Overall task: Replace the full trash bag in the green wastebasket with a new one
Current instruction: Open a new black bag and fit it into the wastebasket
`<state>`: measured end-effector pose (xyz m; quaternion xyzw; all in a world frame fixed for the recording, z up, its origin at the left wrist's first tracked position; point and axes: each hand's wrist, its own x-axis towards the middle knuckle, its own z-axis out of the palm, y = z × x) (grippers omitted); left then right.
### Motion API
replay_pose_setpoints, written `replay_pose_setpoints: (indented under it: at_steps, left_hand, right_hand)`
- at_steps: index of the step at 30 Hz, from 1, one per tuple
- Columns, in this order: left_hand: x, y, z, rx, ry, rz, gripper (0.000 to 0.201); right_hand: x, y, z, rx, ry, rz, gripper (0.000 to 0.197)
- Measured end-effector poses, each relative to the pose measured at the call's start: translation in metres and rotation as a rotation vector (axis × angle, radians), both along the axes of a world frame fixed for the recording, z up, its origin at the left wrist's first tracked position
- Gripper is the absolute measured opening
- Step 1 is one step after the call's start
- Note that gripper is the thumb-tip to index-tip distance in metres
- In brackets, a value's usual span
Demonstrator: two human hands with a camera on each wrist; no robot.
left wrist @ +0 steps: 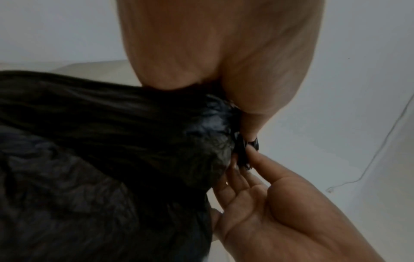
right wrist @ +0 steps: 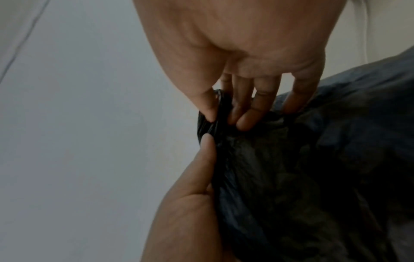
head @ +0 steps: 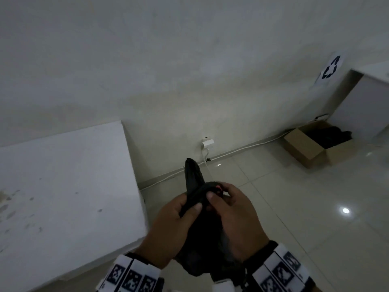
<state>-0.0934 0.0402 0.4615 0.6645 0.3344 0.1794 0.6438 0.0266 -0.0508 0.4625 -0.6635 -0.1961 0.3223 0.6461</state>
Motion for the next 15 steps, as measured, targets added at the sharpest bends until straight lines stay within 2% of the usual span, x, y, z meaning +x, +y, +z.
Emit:
replay_pose_setpoints:
  at_steps: [2, 5, 11, 15]
  left_hand:
    - [0.011, 0.01, 0.001, -0.058, -0.029, -0.024, 0.02]
    - [0.025, 0.029, 0.004, -0.019, -0.067, 0.019, 0.023]
    - [0.053, 0.075, 0.008, 0.145, -0.113, 0.334, 0.017]
    - [0.075, 0.085, 0.008, 0.134, -0.176, 0.519, 0.013]
  right_hand:
    - [0.016, 0.008, 0.003, 0.012, -0.075, -0.027, 0.018]
    - [0.046, 0.021, 0.007, 0.084, -0.071, -0.076, 0.022]
    - [0.111, 0.044, 0.006, 0.013, -0.282, -0.116, 0.023]
    - [0.146, 0.049, 0.006, -0.069, -0.421, -0.046, 0.02]
